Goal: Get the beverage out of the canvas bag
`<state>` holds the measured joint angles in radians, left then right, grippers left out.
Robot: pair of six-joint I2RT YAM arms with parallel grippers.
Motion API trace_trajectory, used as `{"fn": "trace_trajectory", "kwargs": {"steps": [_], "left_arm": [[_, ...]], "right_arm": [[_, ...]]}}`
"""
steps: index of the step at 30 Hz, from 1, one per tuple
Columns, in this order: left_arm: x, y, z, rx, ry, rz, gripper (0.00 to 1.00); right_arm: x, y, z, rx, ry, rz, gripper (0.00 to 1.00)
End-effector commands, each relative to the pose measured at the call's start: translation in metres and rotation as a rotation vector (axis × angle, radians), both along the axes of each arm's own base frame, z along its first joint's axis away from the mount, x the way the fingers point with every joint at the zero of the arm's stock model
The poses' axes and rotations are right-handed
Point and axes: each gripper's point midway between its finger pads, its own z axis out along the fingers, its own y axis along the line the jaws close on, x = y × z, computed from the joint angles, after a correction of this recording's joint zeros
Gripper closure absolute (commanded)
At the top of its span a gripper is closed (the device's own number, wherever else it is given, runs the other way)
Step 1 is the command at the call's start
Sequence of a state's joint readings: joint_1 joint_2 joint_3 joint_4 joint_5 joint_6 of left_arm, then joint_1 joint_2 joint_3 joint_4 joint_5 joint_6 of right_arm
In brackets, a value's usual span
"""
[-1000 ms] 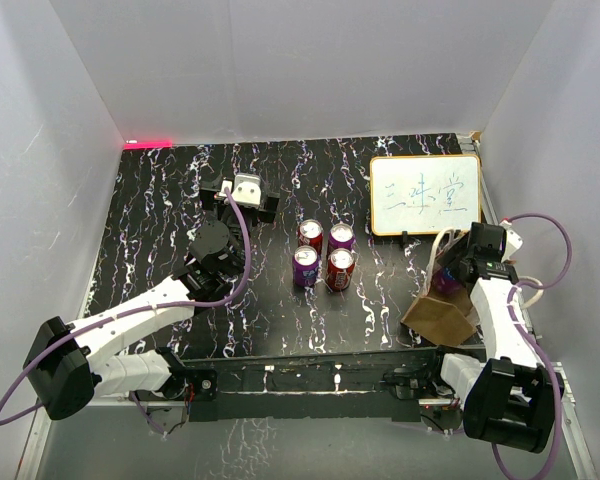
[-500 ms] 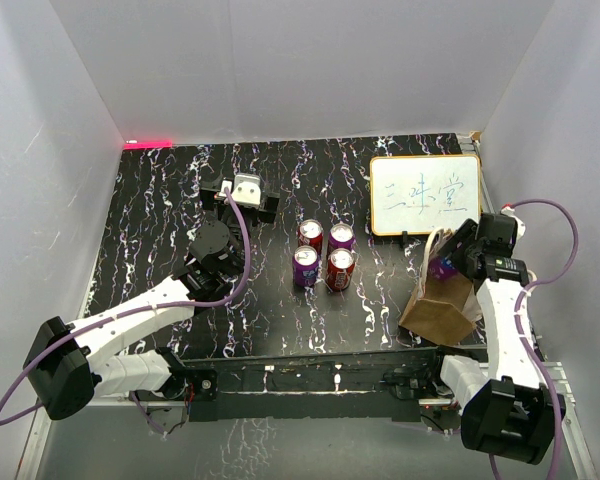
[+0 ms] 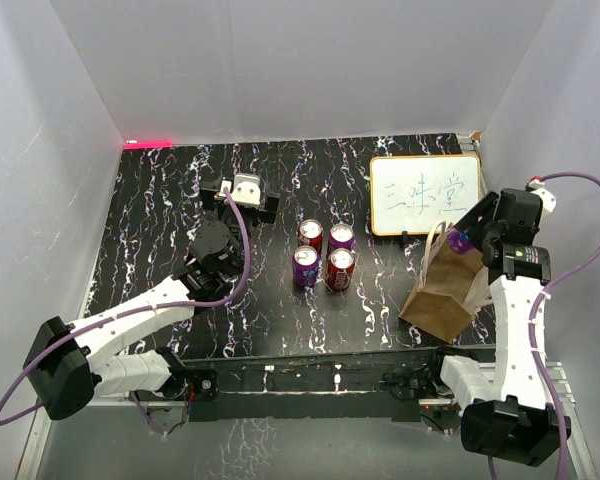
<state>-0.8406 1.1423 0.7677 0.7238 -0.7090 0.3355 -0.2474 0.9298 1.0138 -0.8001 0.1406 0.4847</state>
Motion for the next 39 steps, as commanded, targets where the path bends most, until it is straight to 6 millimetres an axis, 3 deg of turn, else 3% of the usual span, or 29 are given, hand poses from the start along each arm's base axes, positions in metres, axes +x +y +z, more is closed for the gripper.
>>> {"fn": "trace_trajectory", "kwargs": {"steps": [1,5,16,20,24,33,39], "left_arm": [[-0.005,-0.001,0.013,-0.044,-0.025,-0.023,0.03],[-0.005,-0.001,0.013,-0.049,-0.024,-0.024,0.03],[-0.002,-0.004,0.008,-0.032,-0.014,-0.022,0.03],[-0.001,-0.004,0.006,-0.029,-0.012,-0.021,0.03],[-0.001,-0.005,0.006,-0.026,-0.010,-0.021,0.03],[0.000,-0.003,0.006,-0.022,-0.012,-0.013,0.03],[0.004,-0.001,0.003,-0.013,-0.006,-0.002,0.03]], "right_arm": [[0.007,-0.011,0.075,-0.074,-0.221,-0.067,0.92],[0.006,-0.005,0.097,-0.067,-0.285,-0.050,0.92],[0.026,0.041,0.163,-0.015,-0.461,0.211,0.92],[0.030,0.068,0.182,-0.007,-0.526,0.367,0.92],[0.032,0.113,0.194,0.024,-0.618,0.639,0.92],[0.011,0.180,0.173,0.045,-0.625,1.039,0.92],[-0.005,0.213,0.116,0.017,-0.495,1.172,0.92]]}}
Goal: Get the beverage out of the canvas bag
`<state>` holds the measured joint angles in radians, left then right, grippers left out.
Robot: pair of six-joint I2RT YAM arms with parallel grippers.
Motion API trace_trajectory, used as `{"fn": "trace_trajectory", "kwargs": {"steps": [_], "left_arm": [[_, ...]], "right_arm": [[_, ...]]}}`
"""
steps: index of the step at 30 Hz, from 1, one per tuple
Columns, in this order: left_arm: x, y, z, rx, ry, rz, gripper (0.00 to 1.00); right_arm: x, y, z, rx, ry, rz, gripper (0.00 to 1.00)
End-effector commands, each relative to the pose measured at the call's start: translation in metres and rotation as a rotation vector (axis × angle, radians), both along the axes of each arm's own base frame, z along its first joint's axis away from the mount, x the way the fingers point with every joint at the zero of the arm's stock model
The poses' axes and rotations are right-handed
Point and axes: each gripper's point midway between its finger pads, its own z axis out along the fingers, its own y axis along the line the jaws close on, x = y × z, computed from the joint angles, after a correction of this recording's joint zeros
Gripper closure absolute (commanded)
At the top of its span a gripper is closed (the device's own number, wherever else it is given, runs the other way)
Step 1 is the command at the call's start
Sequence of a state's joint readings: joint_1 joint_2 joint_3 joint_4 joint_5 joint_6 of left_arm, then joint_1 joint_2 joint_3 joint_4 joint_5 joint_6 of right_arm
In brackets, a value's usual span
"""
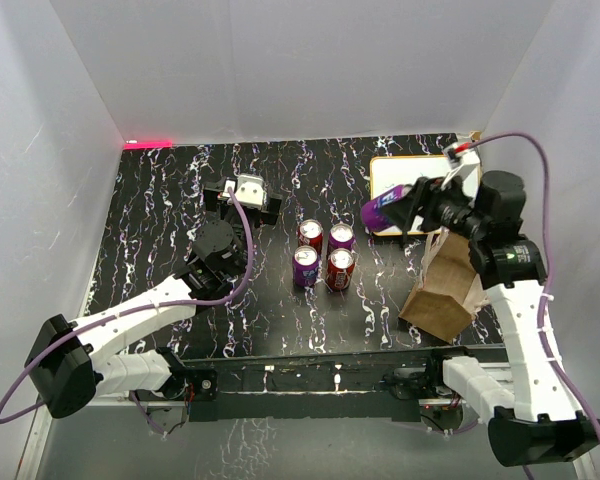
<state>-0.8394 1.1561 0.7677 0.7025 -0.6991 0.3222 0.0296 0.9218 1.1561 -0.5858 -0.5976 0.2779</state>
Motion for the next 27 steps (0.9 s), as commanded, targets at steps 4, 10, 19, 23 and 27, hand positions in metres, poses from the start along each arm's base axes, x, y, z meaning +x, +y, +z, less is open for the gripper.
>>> {"fn": "trace_trajectory", "kwargs": {"steps": [4,10,19,23,27], "left_arm": [[0.005,0.005,0.009,-0.020,-0.024,0.019,0.03],[0.007,0.005,0.006,-0.011,-0.017,0.023,0.03],[0.008,0.005,0.004,-0.008,-0.014,0.026,0.03],[0.009,0.006,0.005,-0.005,-0.015,0.030,0.03],[0.008,0.007,0.005,-0.004,-0.019,0.030,0.03]], "right_arm": [[-0.021,0.046,-0.037,-0.111,-0.079,0.158,0.92],[-0.037,0.092,-0.083,-0.158,-0.031,0.209,0.92],[-0.067,0.166,-0.147,-0.382,-0.044,0.258,0.92],[-0.061,0.184,-0.159,-0.379,-0.074,0.261,0.92],[-0.057,0.193,-0.174,-0.392,-0.079,0.246,0.92]]}}
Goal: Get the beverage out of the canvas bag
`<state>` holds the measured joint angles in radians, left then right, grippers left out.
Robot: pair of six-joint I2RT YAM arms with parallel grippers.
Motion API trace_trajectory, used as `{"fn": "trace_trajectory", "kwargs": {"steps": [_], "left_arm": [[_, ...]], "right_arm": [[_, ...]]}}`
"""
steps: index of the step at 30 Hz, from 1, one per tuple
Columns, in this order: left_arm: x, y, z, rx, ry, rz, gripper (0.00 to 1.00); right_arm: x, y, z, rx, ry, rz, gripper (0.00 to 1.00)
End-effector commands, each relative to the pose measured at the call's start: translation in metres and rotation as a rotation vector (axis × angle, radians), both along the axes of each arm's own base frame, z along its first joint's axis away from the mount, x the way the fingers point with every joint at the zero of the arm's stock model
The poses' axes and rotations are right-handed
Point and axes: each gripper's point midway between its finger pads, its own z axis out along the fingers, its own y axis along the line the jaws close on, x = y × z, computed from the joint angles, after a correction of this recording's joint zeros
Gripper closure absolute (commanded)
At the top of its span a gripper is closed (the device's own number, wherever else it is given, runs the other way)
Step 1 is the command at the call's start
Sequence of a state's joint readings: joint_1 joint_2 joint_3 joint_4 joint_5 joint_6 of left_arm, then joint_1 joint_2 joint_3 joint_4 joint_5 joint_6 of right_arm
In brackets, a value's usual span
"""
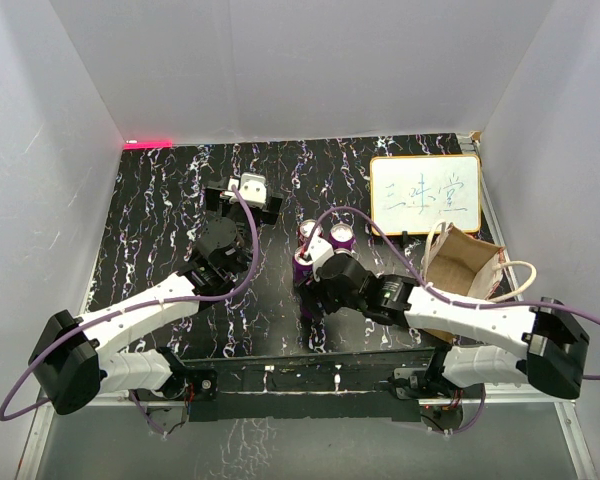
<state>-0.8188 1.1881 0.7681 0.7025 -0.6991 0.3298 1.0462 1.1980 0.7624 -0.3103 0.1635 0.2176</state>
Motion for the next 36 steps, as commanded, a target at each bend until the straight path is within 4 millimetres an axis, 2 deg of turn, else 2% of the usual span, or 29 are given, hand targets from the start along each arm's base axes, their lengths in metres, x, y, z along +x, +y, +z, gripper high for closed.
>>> {"fn": "trace_trajectory", "kwargs": {"steps": [1,4,15,31,32,33,36], "left_arm": [[-0.001,0.004,0.017,-0.035,-0.041,0.008,0.03],[-0.002,0.005,0.019,-0.041,-0.047,0.008,0.03],[-0.002,0.006,0.021,-0.043,-0.051,0.008,0.03],[-0.003,0.007,0.023,-0.048,-0.053,0.008,0.03],[-0.003,0.007,0.023,-0.048,-0.053,0.009,0.03],[-0.003,0.007,0.024,-0.049,-0.054,0.008,0.03],[-0.003,0.007,0.024,-0.050,-0.054,0.007,0.03]], "right_arm": [[0.030,0.031,0.038,0.168,-0.160,-0.059,0.92],[0.030,0.032,0.026,0.151,-0.150,-0.062,0.92],[0.030,0.028,0.004,0.091,-0.140,-0.076,0.91],[0.025,0.031,-0.008,0.063,-0.120,-0.059,0.92],[0.026,0.031,-0.008,0.061,-0.121,-0.063,0.90],[0.026,0.030,-0.007,0.060,-0.122,-0.069,0.79],[0.025,0.030,-0.009,0.053,-0.114,-0.069,0.36]]}}
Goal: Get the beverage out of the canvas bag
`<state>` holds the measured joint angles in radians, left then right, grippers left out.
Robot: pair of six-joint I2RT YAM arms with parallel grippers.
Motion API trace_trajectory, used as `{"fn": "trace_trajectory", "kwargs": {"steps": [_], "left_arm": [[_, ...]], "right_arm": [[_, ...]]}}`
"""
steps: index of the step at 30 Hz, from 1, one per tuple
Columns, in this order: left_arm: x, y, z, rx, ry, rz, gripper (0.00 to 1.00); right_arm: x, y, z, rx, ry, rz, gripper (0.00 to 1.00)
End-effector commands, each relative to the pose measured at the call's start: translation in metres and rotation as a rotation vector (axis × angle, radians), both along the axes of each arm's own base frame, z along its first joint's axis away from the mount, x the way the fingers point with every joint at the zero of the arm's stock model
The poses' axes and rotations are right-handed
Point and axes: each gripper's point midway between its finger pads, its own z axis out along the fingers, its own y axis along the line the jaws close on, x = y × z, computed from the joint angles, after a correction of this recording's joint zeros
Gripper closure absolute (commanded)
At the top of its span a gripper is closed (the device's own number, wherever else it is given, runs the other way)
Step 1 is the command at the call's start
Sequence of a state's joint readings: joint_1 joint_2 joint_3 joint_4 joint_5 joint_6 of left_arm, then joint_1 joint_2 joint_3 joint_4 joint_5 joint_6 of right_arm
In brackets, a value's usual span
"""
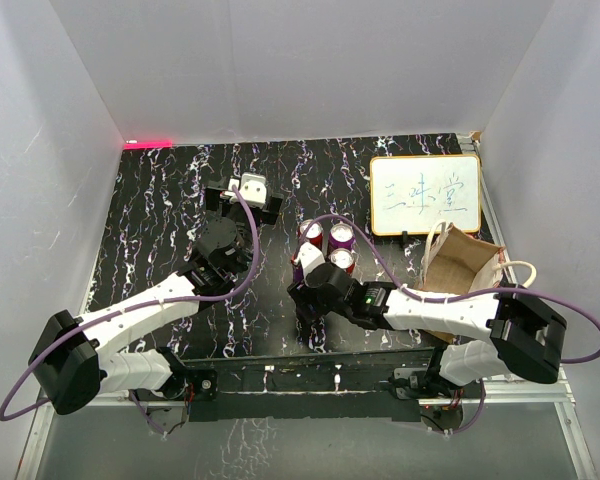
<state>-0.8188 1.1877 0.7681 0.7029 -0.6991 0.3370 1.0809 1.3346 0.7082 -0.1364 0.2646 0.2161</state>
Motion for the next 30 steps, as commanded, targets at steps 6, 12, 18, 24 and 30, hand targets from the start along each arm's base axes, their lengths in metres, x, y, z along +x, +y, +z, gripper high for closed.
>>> {"fn": "trace_trajectory", "kwargs": {"steps": [6,12,18,24,30], "left_arm": [[-0.003,0.007,0.023,-0.053,-0.052,0.008,0.03],[-0.001,0.008,0.022,-0.047,-0.044,0.015,0.03],[0.001,0.016,0.029,-0.044,-0.051,0.040,0.03],[0.003,0.052,0.051,-0.150,-0.085,0.130,0.03],[0.028,0.059,0.049,-0.345,0.082,0.108,0.03]], "right_arm": [[0.009,0.021,0.038,0.126,-0.059,-0.016,0.19],[0.013,0.018,0.072,0.151,-0.099,-0.027,0.06],[0.030,-0.006,0.136,0.216,-0.238,-0.116,0.01],[0.096,-0.059,0.175,0.300,-0.301,-0.211,0.01],[0.149,-0.128,0.227,0.371,-0.391,-0.347,0.02]]}}
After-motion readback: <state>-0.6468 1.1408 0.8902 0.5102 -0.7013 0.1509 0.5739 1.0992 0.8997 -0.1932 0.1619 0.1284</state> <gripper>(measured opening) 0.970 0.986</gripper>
